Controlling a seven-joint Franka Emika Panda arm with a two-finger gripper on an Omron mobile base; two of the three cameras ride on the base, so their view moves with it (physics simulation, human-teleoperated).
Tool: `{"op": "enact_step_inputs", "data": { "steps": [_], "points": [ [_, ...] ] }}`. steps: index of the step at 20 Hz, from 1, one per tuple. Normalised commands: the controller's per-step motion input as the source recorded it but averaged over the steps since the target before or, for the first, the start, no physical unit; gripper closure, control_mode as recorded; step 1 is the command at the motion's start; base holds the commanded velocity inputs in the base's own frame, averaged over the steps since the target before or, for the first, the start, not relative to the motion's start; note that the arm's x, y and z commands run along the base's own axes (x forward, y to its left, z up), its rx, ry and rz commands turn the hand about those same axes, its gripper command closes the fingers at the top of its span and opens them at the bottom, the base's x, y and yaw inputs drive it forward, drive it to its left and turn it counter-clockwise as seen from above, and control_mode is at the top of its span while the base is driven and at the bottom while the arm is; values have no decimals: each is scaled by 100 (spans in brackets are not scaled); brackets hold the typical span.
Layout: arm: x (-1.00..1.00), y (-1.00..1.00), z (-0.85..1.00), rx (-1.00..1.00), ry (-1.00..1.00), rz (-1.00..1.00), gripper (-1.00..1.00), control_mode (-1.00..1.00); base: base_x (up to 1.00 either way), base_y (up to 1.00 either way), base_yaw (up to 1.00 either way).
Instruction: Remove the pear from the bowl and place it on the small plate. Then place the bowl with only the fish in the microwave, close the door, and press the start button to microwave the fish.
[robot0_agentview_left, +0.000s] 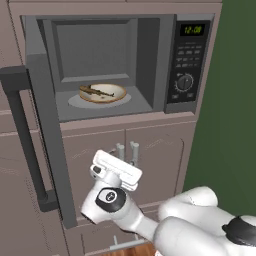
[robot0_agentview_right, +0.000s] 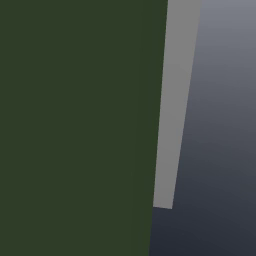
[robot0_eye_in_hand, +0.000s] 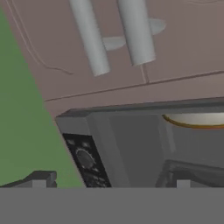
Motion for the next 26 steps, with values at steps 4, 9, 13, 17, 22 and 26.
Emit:
{"op": "enact_step_inputs", "data": {
  "steps": [4, 9, 13, 17, 22, 26],
  "points": [
    [-38, 100, 0, -7, 0, -8, -100, -100, 0, 0, 0],
    [-15, 100, -24, -11, -1, -6, -100, -100, 0, 0, 0],
    [-26, 66, -41, -10, 0, 0, -100, -100, 0, 0, 0],
    [-33, 59, -14, -3, 0, 1, -100, -100, 0, 0, 0],
    [-35, 71, 2, 0, -10, -1, -100, -100, 0, 0, 0],
    [-10, 56, 31, 3, -10, -7, -100, -100, 0, 0, 0]
  ]
}}
